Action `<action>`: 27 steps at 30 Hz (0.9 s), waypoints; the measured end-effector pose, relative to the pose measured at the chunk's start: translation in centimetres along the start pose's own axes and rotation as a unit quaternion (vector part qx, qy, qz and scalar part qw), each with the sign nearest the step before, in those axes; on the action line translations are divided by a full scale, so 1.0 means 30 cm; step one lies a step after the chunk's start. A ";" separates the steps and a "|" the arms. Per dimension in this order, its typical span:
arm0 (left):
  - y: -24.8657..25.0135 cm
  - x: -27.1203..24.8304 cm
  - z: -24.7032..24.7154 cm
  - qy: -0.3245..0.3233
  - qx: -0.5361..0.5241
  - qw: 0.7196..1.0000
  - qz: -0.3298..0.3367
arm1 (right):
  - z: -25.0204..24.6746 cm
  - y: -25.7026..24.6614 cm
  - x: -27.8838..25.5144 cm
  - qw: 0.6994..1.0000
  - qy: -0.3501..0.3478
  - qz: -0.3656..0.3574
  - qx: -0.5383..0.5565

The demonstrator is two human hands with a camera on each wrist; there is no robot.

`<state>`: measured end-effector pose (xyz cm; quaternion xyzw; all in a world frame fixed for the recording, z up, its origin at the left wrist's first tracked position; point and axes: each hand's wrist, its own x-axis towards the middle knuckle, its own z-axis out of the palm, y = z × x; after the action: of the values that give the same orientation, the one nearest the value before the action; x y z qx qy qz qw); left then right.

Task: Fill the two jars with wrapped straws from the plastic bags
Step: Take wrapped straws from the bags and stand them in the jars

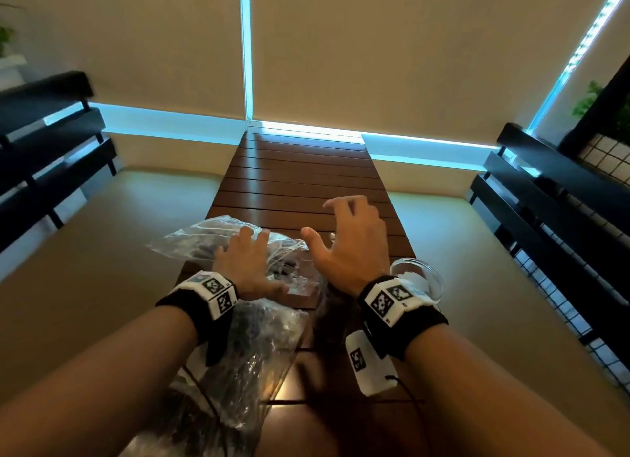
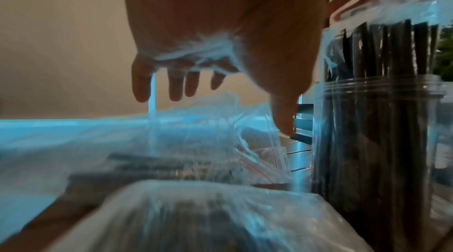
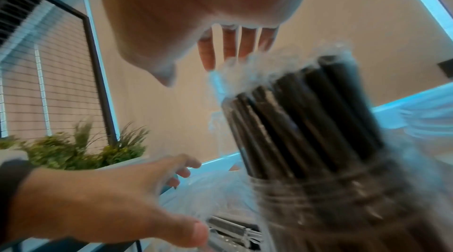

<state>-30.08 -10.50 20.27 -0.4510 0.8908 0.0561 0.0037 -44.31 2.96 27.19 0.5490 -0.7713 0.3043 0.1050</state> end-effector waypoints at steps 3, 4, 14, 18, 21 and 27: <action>-0.013 0.006 0.037 0.042 -0.053 0.995 -0.069 | 0.025 -0.076 0.018 0.996 -0.039 -0.072 -0.020; -0.019 0.011 0.046 0.056 -0.063 0.994 -0.075 | 0.039 -0.098 0.019 0.992 -0.065 -0.102 -0.032; -0.173 0.007 -0.077 0.128 -0.202 0.971 -0.021 | 0.339 -0.147 0.042 0.952 -0.290 -0.011 -0.093; -0.203 -0.011 -0.118 0.100 -0.181 0.976 0.067 | 0.417 -0.154 0.065 0.967 -0.253 0.011 -0.032; -0.212 -0.036 -0.144 0.111 -0.188 0.969 0.118 | 0.440 -0.161 0.067 0.965 -0.259 -0.005 -0.036; -0.260 -0.088 -0.143 0.061 -0.157 0.973 0.160 | 0.533 -0.163 0.009 0.944 -0.329 -0.015 -0.028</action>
<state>-22.05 -13.40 23.91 -0.2997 0.9302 0.1672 -0.1303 -37.20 -7.64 16.37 0.6273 -0.7624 0.0833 -0.1350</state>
